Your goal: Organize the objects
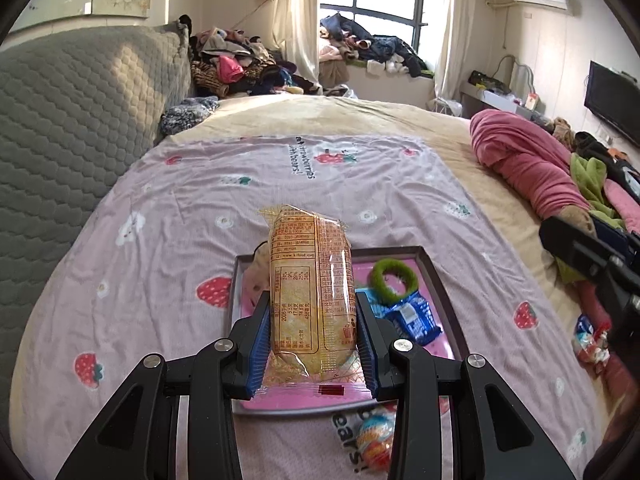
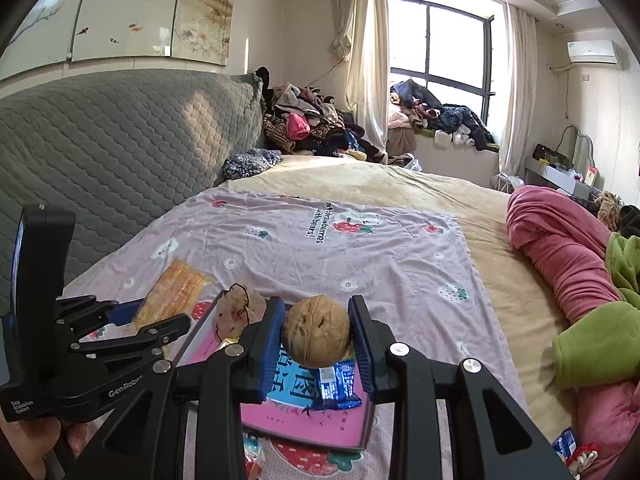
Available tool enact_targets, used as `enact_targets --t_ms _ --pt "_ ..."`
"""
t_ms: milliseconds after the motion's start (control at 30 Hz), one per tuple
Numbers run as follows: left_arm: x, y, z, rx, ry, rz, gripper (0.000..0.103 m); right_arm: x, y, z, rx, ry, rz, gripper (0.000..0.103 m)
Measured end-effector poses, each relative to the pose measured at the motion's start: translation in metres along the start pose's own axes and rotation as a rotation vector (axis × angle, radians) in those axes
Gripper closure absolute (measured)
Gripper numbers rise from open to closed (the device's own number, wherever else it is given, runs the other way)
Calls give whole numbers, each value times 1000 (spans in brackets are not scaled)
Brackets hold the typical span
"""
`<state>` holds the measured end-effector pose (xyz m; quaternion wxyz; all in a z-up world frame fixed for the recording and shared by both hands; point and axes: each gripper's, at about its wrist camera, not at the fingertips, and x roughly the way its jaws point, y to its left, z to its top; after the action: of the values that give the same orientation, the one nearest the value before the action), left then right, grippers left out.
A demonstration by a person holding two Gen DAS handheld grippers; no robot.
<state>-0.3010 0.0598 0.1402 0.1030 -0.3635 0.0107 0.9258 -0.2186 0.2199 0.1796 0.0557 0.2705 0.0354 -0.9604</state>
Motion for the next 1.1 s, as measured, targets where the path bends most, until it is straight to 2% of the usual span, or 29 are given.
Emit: enact_targets --t_ms 233,333,467,800,1100 --pt "24 -5 4 -2 0 -20 64 20 -2 -4 7 -3 13 70" --pt "37 -4 0 -1 -6 -2 64 30 -1 -12 19 -4 22 70" --pt "58 -2 -10 -11 10 -14 64 53 -4 -30 69 20 33 70" --pt "114 -2 -48 4 77 -14 64 102 -11 -81 98 109 25 70" --pt "137 -4 -66 -6 101 -44 64 117 -14 -100 94 153 24 70"
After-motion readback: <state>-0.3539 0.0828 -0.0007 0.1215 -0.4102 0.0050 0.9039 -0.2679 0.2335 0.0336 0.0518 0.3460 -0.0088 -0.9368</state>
